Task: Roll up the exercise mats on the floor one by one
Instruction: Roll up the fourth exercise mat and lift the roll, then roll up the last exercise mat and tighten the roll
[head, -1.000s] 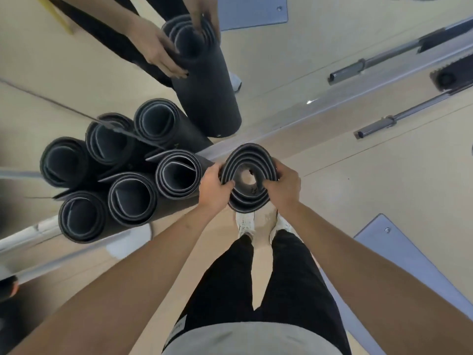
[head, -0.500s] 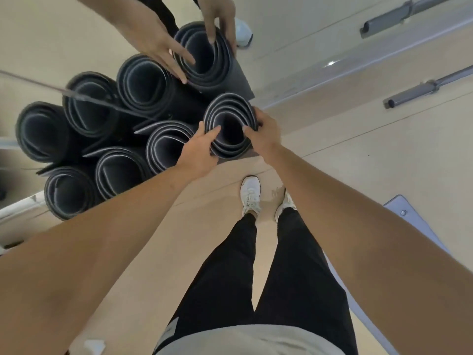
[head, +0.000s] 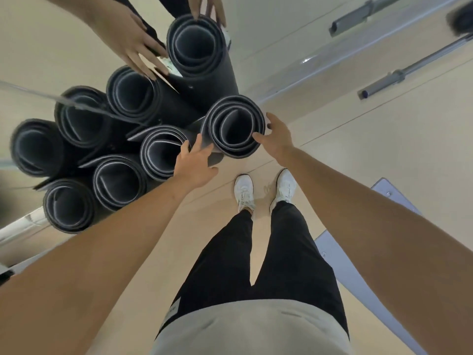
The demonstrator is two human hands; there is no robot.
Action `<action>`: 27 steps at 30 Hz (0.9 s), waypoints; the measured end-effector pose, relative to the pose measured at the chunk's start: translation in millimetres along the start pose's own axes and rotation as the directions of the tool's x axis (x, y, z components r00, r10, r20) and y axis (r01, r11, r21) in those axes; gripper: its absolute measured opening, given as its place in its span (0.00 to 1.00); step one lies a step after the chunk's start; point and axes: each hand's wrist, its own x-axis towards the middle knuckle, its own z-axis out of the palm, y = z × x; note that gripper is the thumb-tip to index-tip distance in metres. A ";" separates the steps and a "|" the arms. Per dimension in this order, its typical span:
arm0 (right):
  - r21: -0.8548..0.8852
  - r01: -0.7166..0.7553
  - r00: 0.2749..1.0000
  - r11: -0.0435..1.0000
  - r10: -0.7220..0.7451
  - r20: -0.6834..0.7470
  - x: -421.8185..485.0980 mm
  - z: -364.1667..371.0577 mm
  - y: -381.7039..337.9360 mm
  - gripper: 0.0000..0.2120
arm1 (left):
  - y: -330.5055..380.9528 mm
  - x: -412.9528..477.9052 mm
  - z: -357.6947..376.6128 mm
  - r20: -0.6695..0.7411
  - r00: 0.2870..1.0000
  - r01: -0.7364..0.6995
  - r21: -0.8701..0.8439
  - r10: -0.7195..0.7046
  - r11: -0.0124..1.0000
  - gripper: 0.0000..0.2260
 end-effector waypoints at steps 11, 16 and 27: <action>0.156 -0.191 0.980 0.969 0.196 -0.017 -162.1 -7.7 96.8 0.18 | 28.6 -62.2 23.8 0.094 0.988 -0.107 -0.180 0.125 0.978 0.21; 0.169 -0.220 0.963 0.961 0.242 -0.122 -253.4 -18.0 159.2 0.15 | 56.1 -113.8 49.4 0.213 0.949 -0.195 -0.189 0.234 0.962 0.16; 0.578 -0.266 0.779 0.771 0.525 -0.341 -413.5 0.3 326.9 0.11 | 163.7 -195.7 182.1 0.374 0.845 -0.351 -0.150 0.382 0.924 0.12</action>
